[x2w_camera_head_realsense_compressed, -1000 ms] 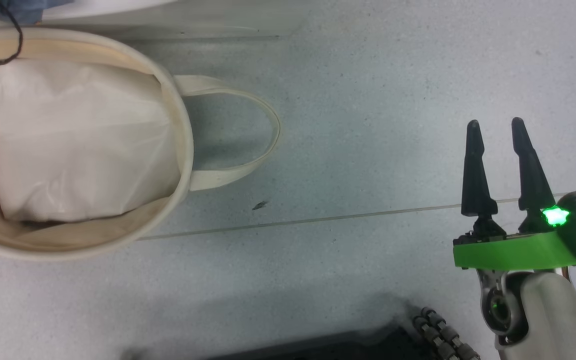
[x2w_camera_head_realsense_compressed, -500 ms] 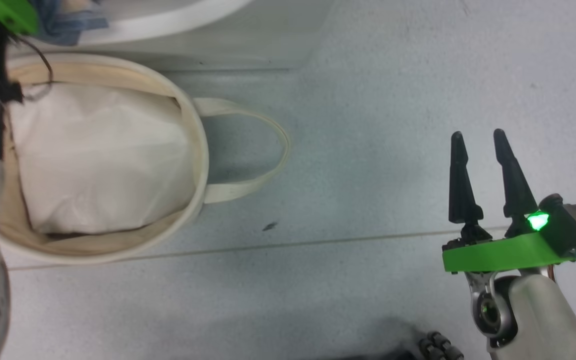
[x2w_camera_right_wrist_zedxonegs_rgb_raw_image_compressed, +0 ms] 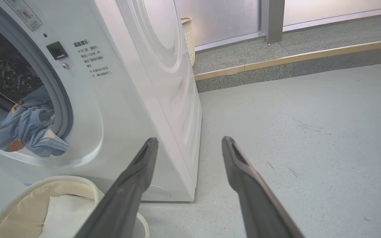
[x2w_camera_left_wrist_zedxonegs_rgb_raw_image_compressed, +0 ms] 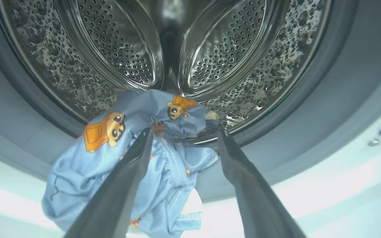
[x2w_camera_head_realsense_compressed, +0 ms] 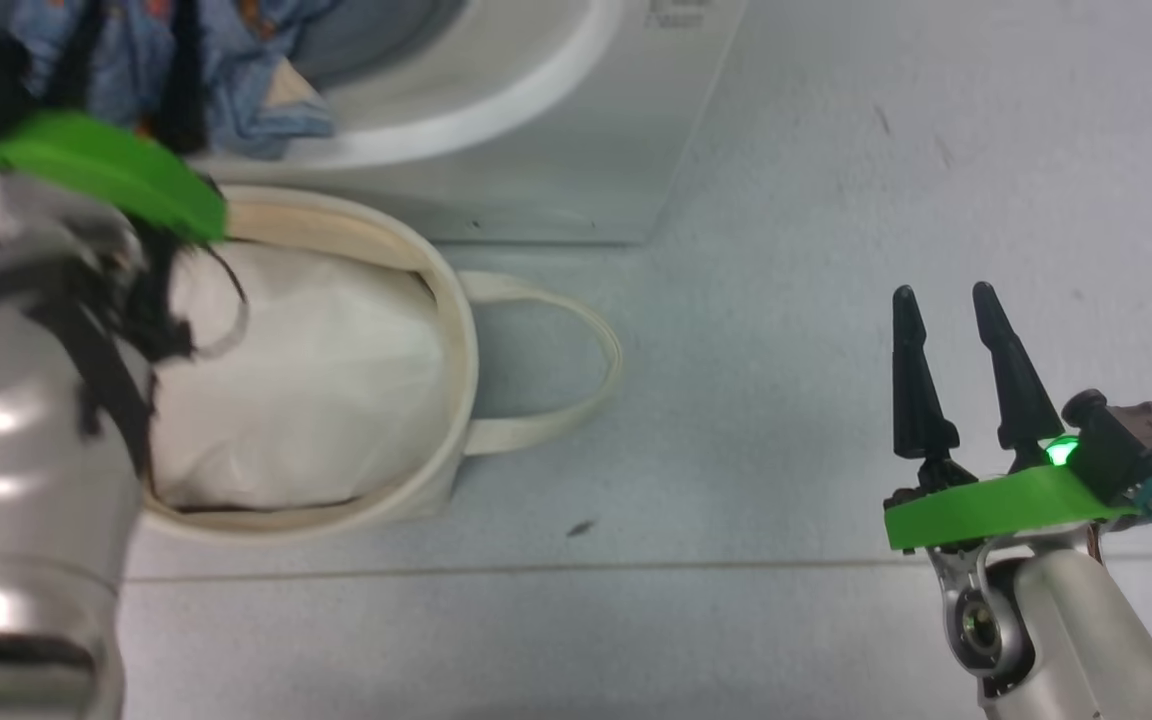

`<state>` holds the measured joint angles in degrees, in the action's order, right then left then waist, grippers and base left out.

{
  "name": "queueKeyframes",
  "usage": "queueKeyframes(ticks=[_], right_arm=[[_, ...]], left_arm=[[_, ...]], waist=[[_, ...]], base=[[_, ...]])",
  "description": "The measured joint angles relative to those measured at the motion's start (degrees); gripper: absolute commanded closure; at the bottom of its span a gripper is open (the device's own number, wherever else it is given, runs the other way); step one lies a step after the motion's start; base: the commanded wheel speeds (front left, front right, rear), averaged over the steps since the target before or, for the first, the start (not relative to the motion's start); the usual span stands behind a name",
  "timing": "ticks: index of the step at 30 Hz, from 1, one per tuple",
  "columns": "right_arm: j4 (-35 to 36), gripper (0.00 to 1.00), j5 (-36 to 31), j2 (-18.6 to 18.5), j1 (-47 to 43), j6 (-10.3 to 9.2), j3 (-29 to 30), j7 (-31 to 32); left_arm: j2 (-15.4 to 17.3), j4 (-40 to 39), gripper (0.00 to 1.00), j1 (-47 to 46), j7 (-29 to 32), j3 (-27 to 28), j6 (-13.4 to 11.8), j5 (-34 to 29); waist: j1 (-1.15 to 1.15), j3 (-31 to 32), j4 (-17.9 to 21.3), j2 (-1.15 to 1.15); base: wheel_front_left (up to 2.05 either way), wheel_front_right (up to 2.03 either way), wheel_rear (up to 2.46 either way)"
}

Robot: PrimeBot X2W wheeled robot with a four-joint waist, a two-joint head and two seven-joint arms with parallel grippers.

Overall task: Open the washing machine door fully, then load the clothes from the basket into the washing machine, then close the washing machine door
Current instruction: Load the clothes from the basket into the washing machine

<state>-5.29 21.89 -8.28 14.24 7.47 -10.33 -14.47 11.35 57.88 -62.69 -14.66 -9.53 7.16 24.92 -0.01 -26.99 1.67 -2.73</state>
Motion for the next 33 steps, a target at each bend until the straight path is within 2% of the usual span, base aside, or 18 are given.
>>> queueKeyframes(ticks=[4, 10, 17, 24, 33], right_arm=[[-1.11, 0.00, 0.91, -1.09, -0.02, 0.00, -0.86, 0.00], [-1.31, 0.00, 1.89, -1.36, -0.10, 0.00, -2.11, 0.00], [-1.43, 0.00, 3.00, -2.07, -1.27, 0.00, -2.98, 0.00], [-1.64, 0.00, 3.50, -3.14, -4.44, 0.00, -2.82, 0.00], [0.03, 0.00, 3.28, -3.57, -6.44, 0.00, -2.65, 0.01]], left_arm=[[-0.33, -5.05, 0.00, 7.72, 0.00, -2.58, 0.00, 1.10], [0.12, -13.29, 0.00, 16.84, 0.00, -2.89, 0.00, 2.71], [1.93, -23.82, 0.00, 31.76, 0.00, -4.01, -0.01, 5.00], [1.79, -32.11, 0.00, 41.31, 0.00, -1.57, 0.00, 2.75], [0.52, -36.42, 0.00, 48.29, 0.00, 1.04, 0.00, -0.85]], waist=[[0.00, 3.48, -1.26, 0.00], [0.00, 7.66, -2.79, 0.00], [0.00, 13.06, -4.31, 0.00], [0.00, 17.35, -6.09, 0.00], [0.02, 19.79, -8.03, 0.00]], base=[[0.00, 0.00, 0.00], [0.00, 0.00, 0.00], [0.00, 0.00, 0.00], [0.00, 0.00, 0.00], [0.00, 0.00, 0.00]])
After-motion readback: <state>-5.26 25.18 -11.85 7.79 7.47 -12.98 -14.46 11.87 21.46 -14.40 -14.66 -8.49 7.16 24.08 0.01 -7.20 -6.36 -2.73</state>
